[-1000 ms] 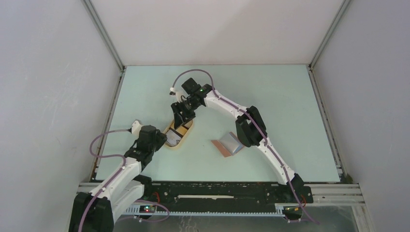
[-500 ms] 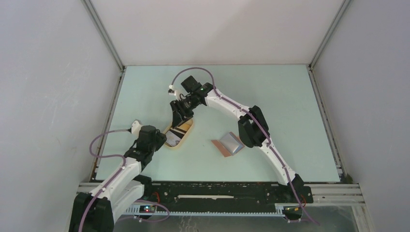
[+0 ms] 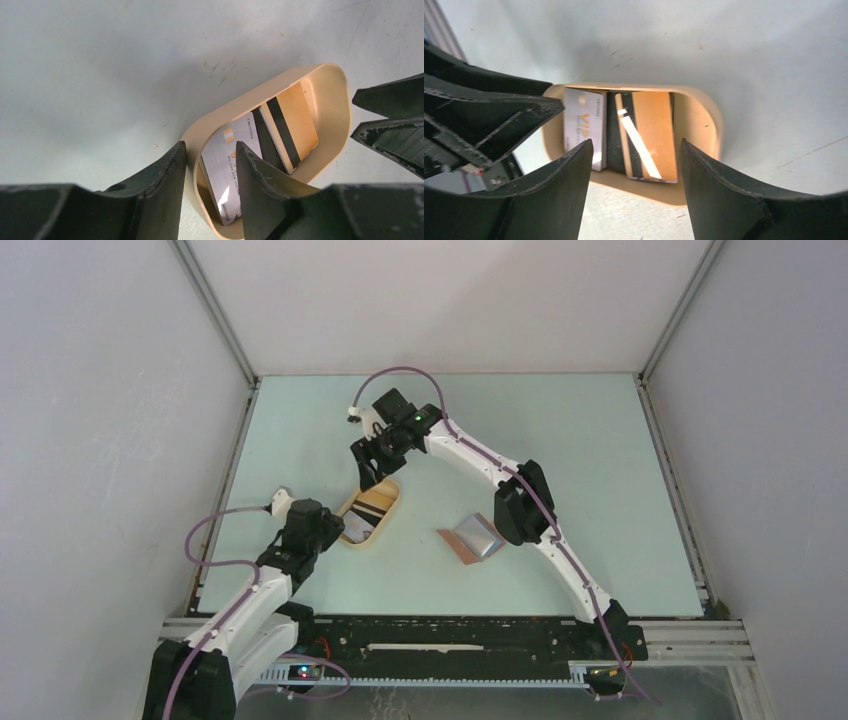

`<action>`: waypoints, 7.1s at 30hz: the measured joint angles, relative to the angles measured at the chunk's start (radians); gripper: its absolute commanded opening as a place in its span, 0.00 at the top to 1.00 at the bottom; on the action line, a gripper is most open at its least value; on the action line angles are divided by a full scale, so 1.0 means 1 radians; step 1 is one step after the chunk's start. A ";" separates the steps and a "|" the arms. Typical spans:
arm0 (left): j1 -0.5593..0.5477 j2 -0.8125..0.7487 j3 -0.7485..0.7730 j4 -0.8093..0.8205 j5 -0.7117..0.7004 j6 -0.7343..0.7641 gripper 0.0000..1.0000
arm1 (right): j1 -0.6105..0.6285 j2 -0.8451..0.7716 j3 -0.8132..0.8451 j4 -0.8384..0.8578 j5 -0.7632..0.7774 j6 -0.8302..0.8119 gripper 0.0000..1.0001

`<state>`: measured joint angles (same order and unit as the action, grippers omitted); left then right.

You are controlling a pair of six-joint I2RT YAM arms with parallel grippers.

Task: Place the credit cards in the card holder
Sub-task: Pick up the credit card from the storage box.

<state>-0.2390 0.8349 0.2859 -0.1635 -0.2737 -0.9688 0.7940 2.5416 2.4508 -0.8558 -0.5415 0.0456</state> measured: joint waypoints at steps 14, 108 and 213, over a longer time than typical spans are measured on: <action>0.000 0.000 0.000 0.022 0.015 0.001 0.55 | 0.050 0.070 0.031 -0.034 0.154 -0.172 0.15; 0.151 0.097 -0.069 0.618 0.454 -0.031 0.55 | -0.019 -0.004 -0.027 -0.042 -0.300 -0.223 0.57; 0.157 0.180 -0.092 0.634 0.753 0.228 1.00 | -0.140 -0.043 0.048 -0.191 -0.536 -0.401 0.32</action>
<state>-0.0822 1.0145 0.1940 0.4702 0.4789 -0.7406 0.6540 2.4989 2.4989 -1.0466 -1.0771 -0.3557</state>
